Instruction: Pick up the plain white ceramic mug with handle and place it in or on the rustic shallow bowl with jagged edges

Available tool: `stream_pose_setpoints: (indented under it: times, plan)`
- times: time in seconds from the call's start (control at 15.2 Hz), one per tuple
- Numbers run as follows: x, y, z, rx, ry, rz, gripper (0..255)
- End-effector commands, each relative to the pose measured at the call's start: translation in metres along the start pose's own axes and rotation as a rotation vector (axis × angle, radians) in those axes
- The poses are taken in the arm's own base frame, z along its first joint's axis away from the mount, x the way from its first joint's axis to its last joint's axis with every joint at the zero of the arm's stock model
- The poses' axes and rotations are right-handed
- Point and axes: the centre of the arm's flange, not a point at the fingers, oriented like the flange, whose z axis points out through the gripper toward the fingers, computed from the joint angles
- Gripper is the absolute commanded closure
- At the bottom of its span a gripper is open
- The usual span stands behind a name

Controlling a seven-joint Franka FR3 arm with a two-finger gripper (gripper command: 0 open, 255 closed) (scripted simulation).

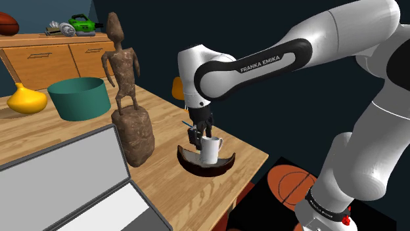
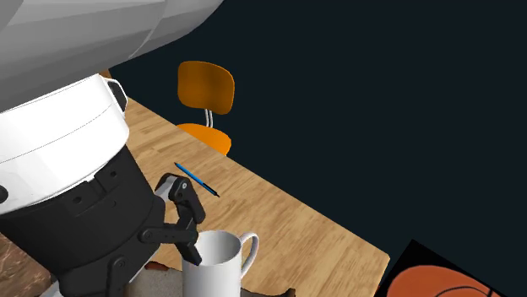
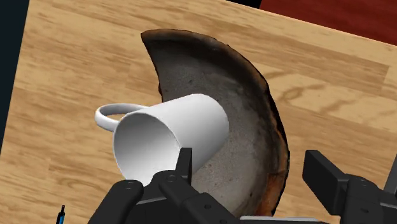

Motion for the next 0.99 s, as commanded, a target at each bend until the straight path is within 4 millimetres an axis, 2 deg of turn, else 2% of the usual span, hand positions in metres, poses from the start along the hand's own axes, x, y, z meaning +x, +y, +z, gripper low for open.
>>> stream_pose_setpoints:
  times: [0.0,0.13,0.4,0.92]
  plan:
    - [0.000,0.000,0.000,0.000,0.000,0.000,0]
    - [0.000,0.000,0.000,0.000,0.000,0.000,0]
    - [0.000,0.000,-0.050,0.000,0.000,0.000,0]
    - [0.000,0.000,-0.050,0.000,0.000,0.000,0]
